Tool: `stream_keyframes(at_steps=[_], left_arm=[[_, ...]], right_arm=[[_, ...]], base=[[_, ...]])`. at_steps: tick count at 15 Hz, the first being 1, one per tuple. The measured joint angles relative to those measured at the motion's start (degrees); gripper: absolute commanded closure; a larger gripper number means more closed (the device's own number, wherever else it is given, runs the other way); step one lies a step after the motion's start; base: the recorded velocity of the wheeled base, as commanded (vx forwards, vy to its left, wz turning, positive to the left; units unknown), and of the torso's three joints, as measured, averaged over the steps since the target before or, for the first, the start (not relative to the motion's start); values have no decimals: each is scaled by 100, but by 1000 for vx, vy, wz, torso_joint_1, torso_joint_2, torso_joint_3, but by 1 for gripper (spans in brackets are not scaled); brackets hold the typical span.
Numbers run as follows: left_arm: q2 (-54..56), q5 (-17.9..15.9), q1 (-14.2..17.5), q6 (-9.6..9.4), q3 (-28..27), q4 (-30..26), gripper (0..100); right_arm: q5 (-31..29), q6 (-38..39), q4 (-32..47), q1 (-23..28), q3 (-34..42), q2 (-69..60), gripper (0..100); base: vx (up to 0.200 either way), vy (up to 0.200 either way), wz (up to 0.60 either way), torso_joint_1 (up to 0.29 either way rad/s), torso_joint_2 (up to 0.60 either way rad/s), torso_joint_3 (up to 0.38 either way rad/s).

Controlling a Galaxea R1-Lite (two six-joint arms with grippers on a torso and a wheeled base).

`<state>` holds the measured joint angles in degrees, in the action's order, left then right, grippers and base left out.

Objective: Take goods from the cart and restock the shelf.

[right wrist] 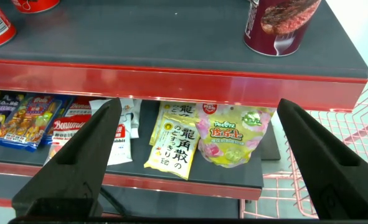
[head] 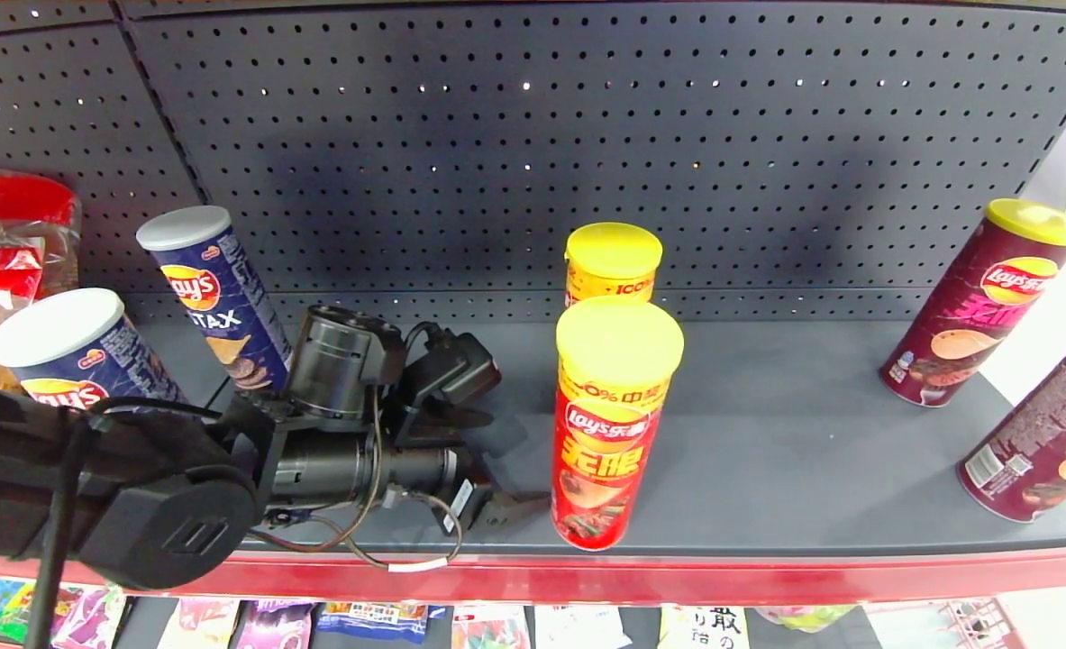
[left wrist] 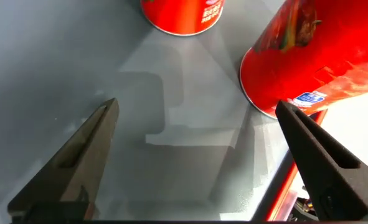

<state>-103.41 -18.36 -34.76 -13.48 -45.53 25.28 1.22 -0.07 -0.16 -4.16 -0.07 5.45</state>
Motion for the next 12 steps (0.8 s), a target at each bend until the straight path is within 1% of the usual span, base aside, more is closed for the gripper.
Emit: stream_keyframes(at_steps=[12], left_arm=[[-52,33,-132,13,-79,0,0]], right_arm=[[0,-9,0,-2,-2,0,0]], base=[[0,0,0,0,0,0]])
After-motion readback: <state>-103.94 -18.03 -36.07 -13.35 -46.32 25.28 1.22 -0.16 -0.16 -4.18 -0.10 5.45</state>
